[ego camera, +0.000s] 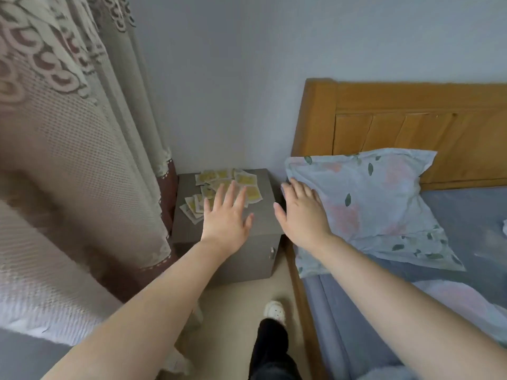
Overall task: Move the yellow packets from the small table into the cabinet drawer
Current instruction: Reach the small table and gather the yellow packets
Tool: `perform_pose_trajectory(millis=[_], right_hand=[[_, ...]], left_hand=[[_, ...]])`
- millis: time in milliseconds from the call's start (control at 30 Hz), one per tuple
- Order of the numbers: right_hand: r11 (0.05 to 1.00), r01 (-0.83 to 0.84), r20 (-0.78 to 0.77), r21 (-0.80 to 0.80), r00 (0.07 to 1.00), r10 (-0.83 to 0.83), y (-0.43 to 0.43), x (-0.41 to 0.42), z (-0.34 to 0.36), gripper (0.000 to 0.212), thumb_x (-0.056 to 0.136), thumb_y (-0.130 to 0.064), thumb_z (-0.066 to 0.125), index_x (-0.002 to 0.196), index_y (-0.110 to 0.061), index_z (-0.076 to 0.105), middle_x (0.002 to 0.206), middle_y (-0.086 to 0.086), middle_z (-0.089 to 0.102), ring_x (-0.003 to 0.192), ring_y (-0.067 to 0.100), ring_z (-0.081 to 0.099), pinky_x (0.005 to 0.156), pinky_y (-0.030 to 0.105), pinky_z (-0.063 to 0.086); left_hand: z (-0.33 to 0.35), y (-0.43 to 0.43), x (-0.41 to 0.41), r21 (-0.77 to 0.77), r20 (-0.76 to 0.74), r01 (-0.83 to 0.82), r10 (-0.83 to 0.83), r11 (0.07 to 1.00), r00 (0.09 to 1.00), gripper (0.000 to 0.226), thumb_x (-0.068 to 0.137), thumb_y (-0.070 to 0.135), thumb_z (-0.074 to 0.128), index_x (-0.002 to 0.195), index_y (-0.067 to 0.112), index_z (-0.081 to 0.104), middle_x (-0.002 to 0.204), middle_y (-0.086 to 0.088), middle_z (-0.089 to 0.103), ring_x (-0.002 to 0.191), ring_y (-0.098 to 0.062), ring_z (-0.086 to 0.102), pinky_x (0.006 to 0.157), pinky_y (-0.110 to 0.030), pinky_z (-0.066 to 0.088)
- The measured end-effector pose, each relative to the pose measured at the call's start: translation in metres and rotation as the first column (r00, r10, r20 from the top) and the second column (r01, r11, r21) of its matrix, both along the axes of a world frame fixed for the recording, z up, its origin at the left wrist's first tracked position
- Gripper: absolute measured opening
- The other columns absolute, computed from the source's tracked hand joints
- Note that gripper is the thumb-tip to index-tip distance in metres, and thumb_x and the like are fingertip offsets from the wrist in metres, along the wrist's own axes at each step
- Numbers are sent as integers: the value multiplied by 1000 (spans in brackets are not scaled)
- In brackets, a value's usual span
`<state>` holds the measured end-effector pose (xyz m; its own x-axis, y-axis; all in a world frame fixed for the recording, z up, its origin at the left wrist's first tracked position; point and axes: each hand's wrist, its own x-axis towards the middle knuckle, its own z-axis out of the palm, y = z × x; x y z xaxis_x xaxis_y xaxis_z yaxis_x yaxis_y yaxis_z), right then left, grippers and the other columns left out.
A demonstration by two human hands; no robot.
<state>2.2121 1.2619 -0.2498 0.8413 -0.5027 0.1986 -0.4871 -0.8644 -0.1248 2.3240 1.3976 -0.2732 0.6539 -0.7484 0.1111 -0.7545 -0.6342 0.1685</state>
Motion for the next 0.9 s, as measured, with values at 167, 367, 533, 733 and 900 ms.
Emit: perform_pose_trajectory(millis=[167, 367, 533, 733, 900], right_hand=[[993, -92, -66, 68, 993, 97, -107, 121, -43, 52, 97, -39, 41, 138, -7, 41, 147, 13, 38, 132, 31, 37, 108, 42, 32], [976, -160, -225, 148, 955, 191, -186, 224, -87, 58, 98, -36, 40, 143, 0, 30, 150, 18, 31, 135, 32, 34, 110, 40, 28], [958, -184, -293, 220, 924, 245, -208, 282, -146, 51, 98, -38, 37, 137, -4, 38, 136, 14, 44, 122, 32, 45, 100, 39, 36], [898, -74, -319, 434, 919, 230, -202, 297, -232, 50, 98, -33, 42, 138, -3, 39, 142, 15, 40, 128, 33, 39, 103, 41, 35], [813, 91, -427, 575, 881, 204, -199, 299, -299, 53, 99, -33, 40, 144, -7, 31, 152, 11, 28, 139, 27, 26, 113, 40, 27]], left_hand=[[-34, -102, 105, 46, -116, -127, 132, 991, 985, 61, 100, 45, 29, 153, 25, 5, 161, -2, -3, 148, -27, -4, 117, -56, 7], [-74, -170, 197, 125, -260, -246, 271, 961, 927, 62, 101, 43, 31, 153, 27, 1, 161, 1, -5, 148, -21, -6, 118, -50, 2], [-120, -180, 243, 166, -333, -286, 327, 944, 884, 64, 100, 41, 35, 153, 25, 4, 161, 0, -3, 148, -23, -4, 117, -50, 4], [-198, -173, 265, 281, -437, -271, 374, 921, 818, 65, 101, 37, 35, 153, 26, -1, 161, -2, -5, 148, -25, -5, 118, -52, 7], [-265, -167, 267, 381, -417, -207, 368, 901, 831, 66, 100, 36, 37, 152, 31, -4, 160, -1, -14, 147, -25, -12, 117, -52, 0]])
